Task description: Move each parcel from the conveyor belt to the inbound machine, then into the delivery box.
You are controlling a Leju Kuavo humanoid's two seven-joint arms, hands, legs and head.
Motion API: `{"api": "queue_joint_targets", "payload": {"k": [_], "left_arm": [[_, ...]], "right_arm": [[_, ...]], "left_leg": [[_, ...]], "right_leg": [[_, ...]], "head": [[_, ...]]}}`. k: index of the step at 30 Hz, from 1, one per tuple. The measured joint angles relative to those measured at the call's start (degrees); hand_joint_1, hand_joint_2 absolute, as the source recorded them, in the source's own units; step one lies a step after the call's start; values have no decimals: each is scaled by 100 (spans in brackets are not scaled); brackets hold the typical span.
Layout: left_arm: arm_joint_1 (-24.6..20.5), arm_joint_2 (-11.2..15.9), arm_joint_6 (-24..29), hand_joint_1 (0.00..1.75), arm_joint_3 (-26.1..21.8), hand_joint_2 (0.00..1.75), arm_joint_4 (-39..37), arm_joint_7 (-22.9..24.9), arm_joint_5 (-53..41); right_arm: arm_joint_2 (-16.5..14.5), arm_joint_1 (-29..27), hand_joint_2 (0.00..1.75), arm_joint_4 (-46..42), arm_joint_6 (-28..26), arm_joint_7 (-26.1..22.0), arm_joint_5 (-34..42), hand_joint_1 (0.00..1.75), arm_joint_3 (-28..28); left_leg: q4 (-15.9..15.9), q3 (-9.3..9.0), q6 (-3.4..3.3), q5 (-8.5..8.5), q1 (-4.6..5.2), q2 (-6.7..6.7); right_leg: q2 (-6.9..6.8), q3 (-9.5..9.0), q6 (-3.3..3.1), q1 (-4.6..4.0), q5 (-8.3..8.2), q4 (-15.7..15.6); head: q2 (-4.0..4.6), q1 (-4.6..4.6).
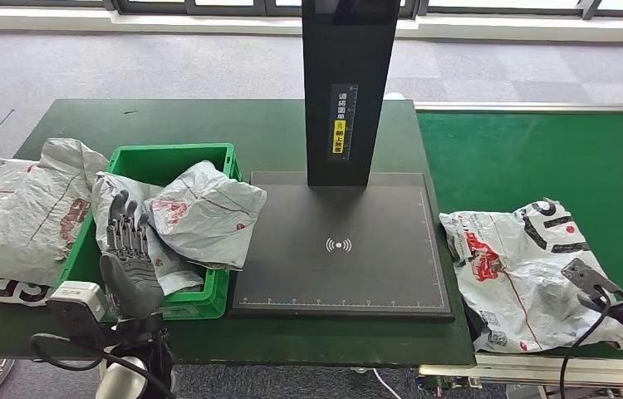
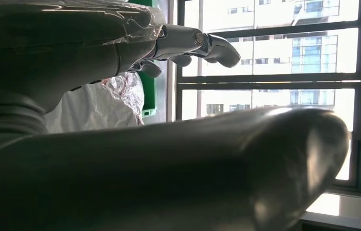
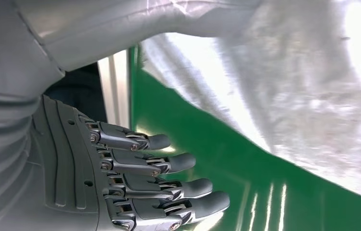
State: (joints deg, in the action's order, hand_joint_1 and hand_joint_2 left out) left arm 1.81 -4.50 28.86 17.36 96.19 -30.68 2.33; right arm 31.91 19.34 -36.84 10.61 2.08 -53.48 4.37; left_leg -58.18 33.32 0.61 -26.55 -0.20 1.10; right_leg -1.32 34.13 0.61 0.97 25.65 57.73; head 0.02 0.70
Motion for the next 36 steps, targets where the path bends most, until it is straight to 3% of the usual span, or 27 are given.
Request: {"api": "queue_joint_targets", "payload": {"k": [8, 24, 31, 36], "left_arm": [[-77, 7, 14, 0, 154, 0, -68, 60, -12], [-93, 36, 0, 0, 179, 0, -95, 102, -16], [-256, 48, -108, 0, 305, 0, -194, 310, -3], [-353, 54, -253, 0, 387, 0, -296, 494, -13]], "right_arm": [[-311, 786, 175, 870, -289, -11, -55, 0, -375], [-460, 964, 175, 1180, -263, -51, 21, 0, -463], [-543, 668, 175, 1094, 552, -216, 415, 0, -550], [-526, 343, 175, 634, 1346, -255, 774, 0, -976]], "left_leg": [[0, 1, -1, 8, 0, -9], [0, 5, -2, 8, 0, -13], [0, 6, -2, 8, 0, -25], [-1, -3, 1, 4, -5, -19]], "right_leg": [[-14, 0, 0, -1, -2, 0], [-17, 2, 1, 0, -2, 0], [-27, 2, 1, -1, -1, 0], [-15, -7, 1, -10, 0, -1]], "head": [[0, 0], [0, 0], [0, 1], [0, 1]]}}
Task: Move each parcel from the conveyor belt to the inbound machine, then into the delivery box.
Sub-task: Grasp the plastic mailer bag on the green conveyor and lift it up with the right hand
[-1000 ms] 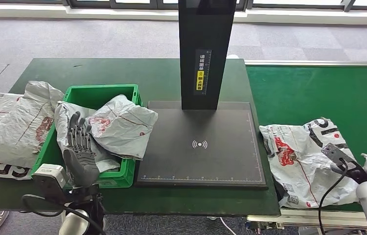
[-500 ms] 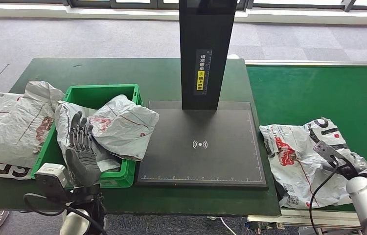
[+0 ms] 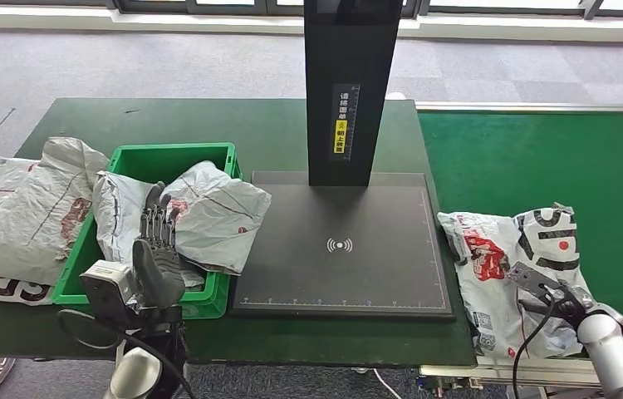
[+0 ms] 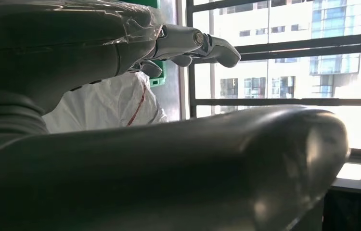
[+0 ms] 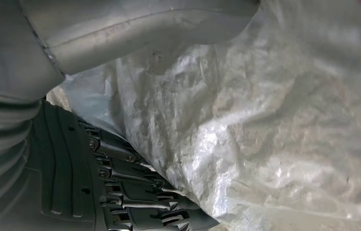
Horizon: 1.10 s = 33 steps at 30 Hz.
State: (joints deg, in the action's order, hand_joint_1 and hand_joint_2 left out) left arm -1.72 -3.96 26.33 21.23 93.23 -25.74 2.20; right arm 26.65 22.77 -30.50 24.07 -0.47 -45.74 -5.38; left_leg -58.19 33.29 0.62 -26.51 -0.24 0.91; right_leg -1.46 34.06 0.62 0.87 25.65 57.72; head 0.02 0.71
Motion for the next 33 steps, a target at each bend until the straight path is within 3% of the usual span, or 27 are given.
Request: {"api": "queue_joint_targets", "payload": {"k": [9, 14, 18, 28, 33], "left_arm": [[47, 12, -21, 0, 21, 0, -52, 114, -104], [71, 21, -21, 0, 21, 0, -58, 115, -109], [76, 22, -21, 0, 21, 0, -56, 120, -112], [215, 21, -8, 0, 21, 0, 108, 268, -262], [397, 14, 27, 0, 16, 0, 327, 350, -414]], "right_arm": [[-25, -262, 175, -676, 221, 107, 601, 0, -1191], [-22, -264, 175, -741, 214, 102, 681, 0, -1495], [-20, -260, 175, -758, 216, 75, 685, 175, -1610], [40, -227, 175, -989, -140, -42, 542, 175, -2194], [-141, -361, 175, -1225, -1130, 227, 521, 175, -2234]], "left_leg": [[0, -61, 37, -65, -30, 94], [0, -98, 53, -75, -52, 117], [0, -117, 59, -79, -62, 122], [0, -144, 54, -91, -65, 124], [1, -122, 59, -88, -65, 118]], "right_leg": [[83, -83, -26, -36, 24, -10], [112, -113, -34, -50, 26, -13], [117, -134, -40, -62, 30, -18], [116, -163, -46, -64, 37, -20], [107, -147, -50, -64, 39, -17]], "head": [[0, 0], [0, 0], [0, 0], [0, -1], [0, -1]]}}
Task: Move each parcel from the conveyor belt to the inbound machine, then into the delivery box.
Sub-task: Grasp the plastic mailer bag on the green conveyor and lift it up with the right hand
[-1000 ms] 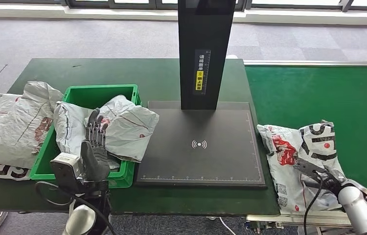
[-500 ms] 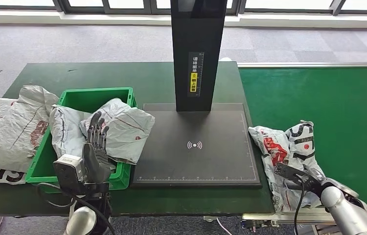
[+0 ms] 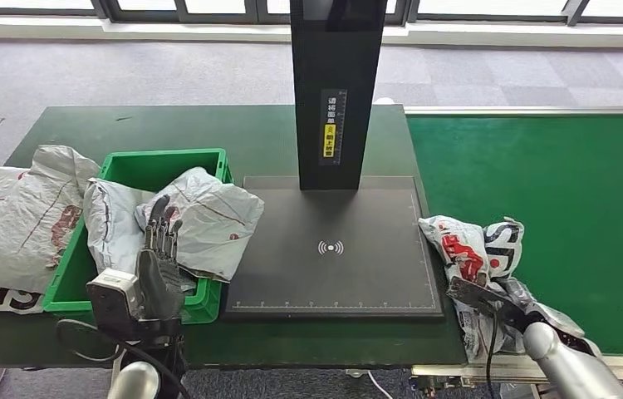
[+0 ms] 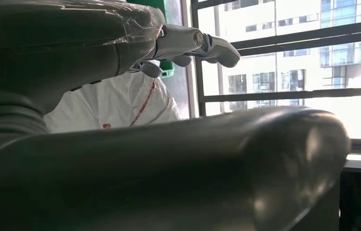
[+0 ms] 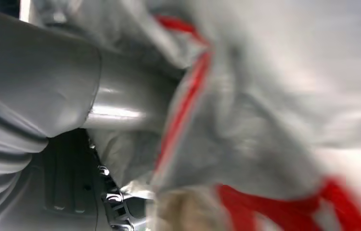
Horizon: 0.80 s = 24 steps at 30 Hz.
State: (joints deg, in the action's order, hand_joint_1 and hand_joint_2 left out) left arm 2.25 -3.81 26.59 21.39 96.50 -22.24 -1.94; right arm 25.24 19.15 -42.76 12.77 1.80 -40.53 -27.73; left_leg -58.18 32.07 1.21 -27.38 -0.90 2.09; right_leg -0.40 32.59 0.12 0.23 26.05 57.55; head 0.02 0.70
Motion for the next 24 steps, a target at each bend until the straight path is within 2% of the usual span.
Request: {"api": "queue_joint_targets", "payload": {"k": [5, 9, 14, 20, 24], "left_arm": [[252, -40, -1, 0, -56, 0, 319, 101, -226], [406, -113, -30, 0, -136, 0, 517, 149, -354], [456, -182, -32, 0, -155, 0, 619, 139, -371], [449, -199, -20, 0, -155, 0, 633, 58, -298], [449, -215, -34, 0, -155, 0, 637, 32, -284]], "right_arm": [[-313, -317, 175, -647, -1086, 308, -256, 175, 167], [-517, -762, 175, -1565, -1909, 253, -415, 175, 651], [-735, -1326, 175, -2889, -2909, -522, 94, 175, 1583], [-984, -2086, 175, -4562, -3837, -1357, 656, 175, 2523], [-1103, -2477, 175, -5572, -4235, -1623, 710, 175, 2879]], "left_leg": [[0, 18, 7, 20, 1, -28], [0, 34, 9, 29, 3, -58], [0, 54, 4, 32, 5, -98], [0, 61, 0, 34, 14, -108], [0, 61, -1, 34, 16, -104]], "right_leg": [[-20, 52, -2, -1, -1, 4], [-44, 74, -2, 0, -2, 6], [-82, 83, 2, 4, 2, 5], [-95, 85, 5, 9, 4, 4], [-93, 89, 5, 10, 5, 4]], "head": [[0, 0], [0, 0], [0, 0], [0, 0], [0, 0]]}}
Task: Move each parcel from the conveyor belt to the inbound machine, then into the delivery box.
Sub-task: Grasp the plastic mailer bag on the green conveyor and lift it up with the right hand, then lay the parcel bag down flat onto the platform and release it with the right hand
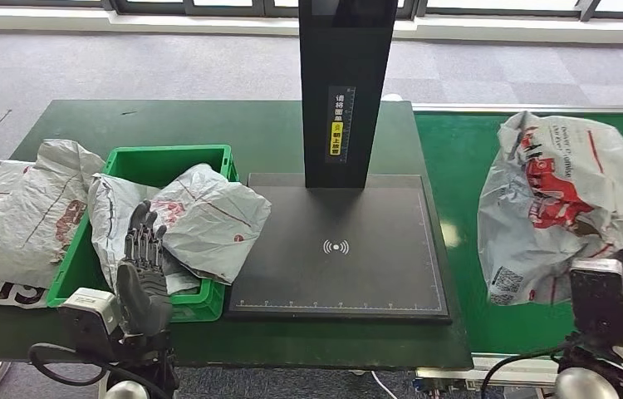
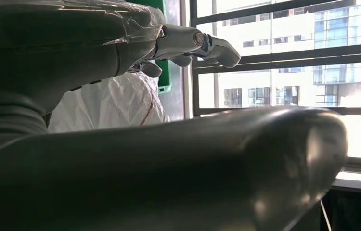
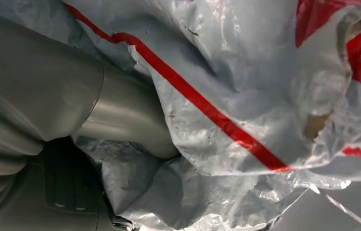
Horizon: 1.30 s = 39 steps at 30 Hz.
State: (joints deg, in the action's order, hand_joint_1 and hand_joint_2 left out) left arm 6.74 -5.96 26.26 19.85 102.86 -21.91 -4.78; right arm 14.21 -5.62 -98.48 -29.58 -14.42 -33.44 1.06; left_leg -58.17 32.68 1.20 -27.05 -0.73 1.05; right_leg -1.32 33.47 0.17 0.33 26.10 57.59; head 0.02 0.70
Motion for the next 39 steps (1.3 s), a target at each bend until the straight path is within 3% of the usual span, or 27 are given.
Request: {"api": "queue_joint_targets", "payload": {"k": [5, 10, 16, 24, 32, 37, 38, 39], "left_arm": [[-4, -7, -20, 0, 0, 0, -1, -43, 40], [-27, -7, -63, 0, 8, 0, -14, -67, 99], [-179, -10, -162, 0, 63, 0, -105, 49, 111], [-411, -25, 67, 0, 212, 0, -270, 163, -49], [-443, -26, 334, 0, 314, 0, -380, 171, -132], [-495, -31, 375, 0, 353, 0, -461, 204, -143], [-499, -32, 376, 0, 354, 0, -475, 204, -143], [-502, -33, 377, 0, 354, 0, -488, 204, -143]], "right_arm": [[-55, -174, 175, -702, -95, -45, -5, 175, 182], [-89, -42, 175, -675, 446, 175, -28, 175, 116], [-243, 374, 175, 465, 1313, 905, -423, 175, -440], [-862, 948, 175, 2247, 1919, 1191, -467, 175, -1323], [-1449, 1494, 175, 3405, 1998, 1145, -347, 175, -1872], [-1623, 1818, 175, 3847, 1932, 1114, -290, 175, -1994], [-1637, 1862, 175, 3906, 1931, 1115, -287, 170, -2003], [-1649, 1894, 175, 3953, 1929, 1115, -283, 129, -2008]], "left_leg": [[0, -1, 0, 0, 1, 4], [1, 44, -3, -2, 0, 8], [1, 21, -2, 11, -1, 9], [3, 10, 4, 25, -3, 0], [3, 14, 6, 27, -3, 1], [2, 14, 5, 28, -1, 0], [2, 14, 5, 28, -1, 0], [2, 14, 5, 28, -1, 0]], "right_leg": [[3, 0, 0, 0, 0, 0], [6, -6, -1, 0, 3, 0], [6, -3, -3, -2, -4, 0], [3, 9, -5, -6, -10, 3], [3, 15, -5, -4, -9, 5], [1, 14, -4, -1, -12, 5], [1, 14, -4, -1, -13, 5], [1, 14, -4, -2, -13, 5]], "head": [[0, 0], [0, 0], [0, 0], [0, 0], [0, 0], [0, 0], [0, 0], [0, 0]]}}
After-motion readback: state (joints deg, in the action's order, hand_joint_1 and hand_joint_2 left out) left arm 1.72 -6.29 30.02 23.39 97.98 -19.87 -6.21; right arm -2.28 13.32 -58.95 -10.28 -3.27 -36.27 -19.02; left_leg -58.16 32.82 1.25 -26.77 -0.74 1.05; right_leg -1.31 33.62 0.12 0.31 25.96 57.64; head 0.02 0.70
